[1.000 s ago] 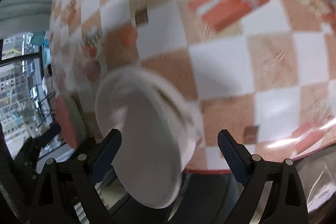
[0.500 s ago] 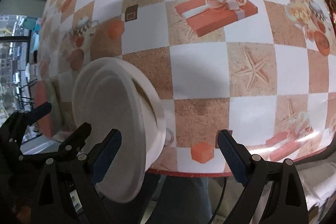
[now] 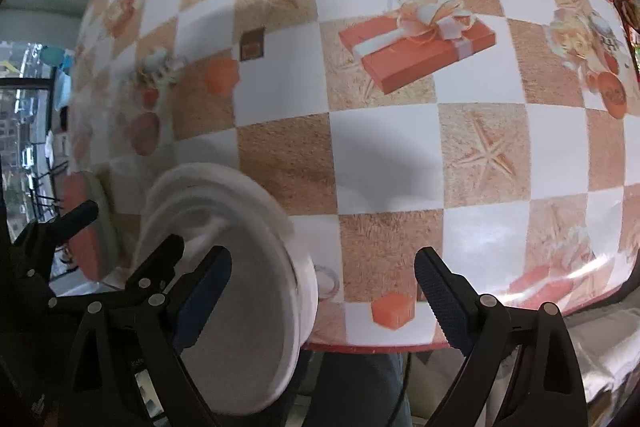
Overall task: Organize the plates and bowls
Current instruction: 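Close both grippers on the rim of the white bowl stack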
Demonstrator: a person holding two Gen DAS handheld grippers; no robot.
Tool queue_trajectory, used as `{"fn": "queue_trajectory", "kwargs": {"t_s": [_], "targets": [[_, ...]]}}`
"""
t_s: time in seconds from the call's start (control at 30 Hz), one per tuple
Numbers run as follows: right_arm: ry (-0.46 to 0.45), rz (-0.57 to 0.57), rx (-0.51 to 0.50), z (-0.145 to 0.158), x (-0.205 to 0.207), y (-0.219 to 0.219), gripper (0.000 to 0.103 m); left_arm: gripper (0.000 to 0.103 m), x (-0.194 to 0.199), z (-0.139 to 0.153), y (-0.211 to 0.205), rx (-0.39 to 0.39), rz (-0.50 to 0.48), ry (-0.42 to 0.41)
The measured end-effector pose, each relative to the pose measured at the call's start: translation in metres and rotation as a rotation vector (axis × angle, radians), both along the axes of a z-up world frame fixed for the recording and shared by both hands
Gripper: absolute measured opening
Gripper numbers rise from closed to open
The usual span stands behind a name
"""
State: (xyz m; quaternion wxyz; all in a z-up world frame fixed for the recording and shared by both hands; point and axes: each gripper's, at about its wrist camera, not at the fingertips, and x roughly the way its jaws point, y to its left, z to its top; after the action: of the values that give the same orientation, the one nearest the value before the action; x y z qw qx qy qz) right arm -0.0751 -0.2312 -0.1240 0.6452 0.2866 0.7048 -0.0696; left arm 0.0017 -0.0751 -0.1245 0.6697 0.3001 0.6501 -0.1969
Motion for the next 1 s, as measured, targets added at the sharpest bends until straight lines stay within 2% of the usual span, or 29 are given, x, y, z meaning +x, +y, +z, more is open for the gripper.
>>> {"fn": "queue_trajectory", "kwargs": {"t_s": [0.2,0.3,0.43,0.53,0.63,0.77,0.93,1.0], "targets": [[0.036,0.014,0.010,0.003,-0.019,-0.006,0.094,0.100,-0.018,0.014,0.003,-0.018,-0.060,0.005],[0.063,0.031,-0.012,-0.008,-0.019,0.004,0.094,0.100,-0.032,0.006,0.004,0.005,-0.090,-0.007],[0.063,0.076,-0.102,-0.024,-0.011,0.013,0.094,0.100,-0.040,-0.015,-0.002,0.054,-0.110,-0.069],[0.052,0.058,-0.097,-0.031,-0.003,0.013,0.095,0.101,-0.039,-0.017,-0.006,0.018,-0.096,-0.098],[0.019,0.034,-0.118,-0.024,0.007,0.006,0.095,0.101,-0.039,-0.009,-0.014,0.014,-0.094,-0.140],[-0.001,0.022,-0.091,-0.010,0.004,-0.002,0.095,0.101,-0.029,0.008,-0.004,-0.045,-0.042,-0.119],[0.039,0.062,-0.050,-0.009,-0.012,0.010,0.095,0.101,-0.030,0.007,0.007,-0.048,-0.020,-0.042],[0.066,0.053,-0.048,-0.018,-0.014,0.015,0.095,0.101,-0.033,0.003,0.006,-0.035,-0.028,-0.054]]}}
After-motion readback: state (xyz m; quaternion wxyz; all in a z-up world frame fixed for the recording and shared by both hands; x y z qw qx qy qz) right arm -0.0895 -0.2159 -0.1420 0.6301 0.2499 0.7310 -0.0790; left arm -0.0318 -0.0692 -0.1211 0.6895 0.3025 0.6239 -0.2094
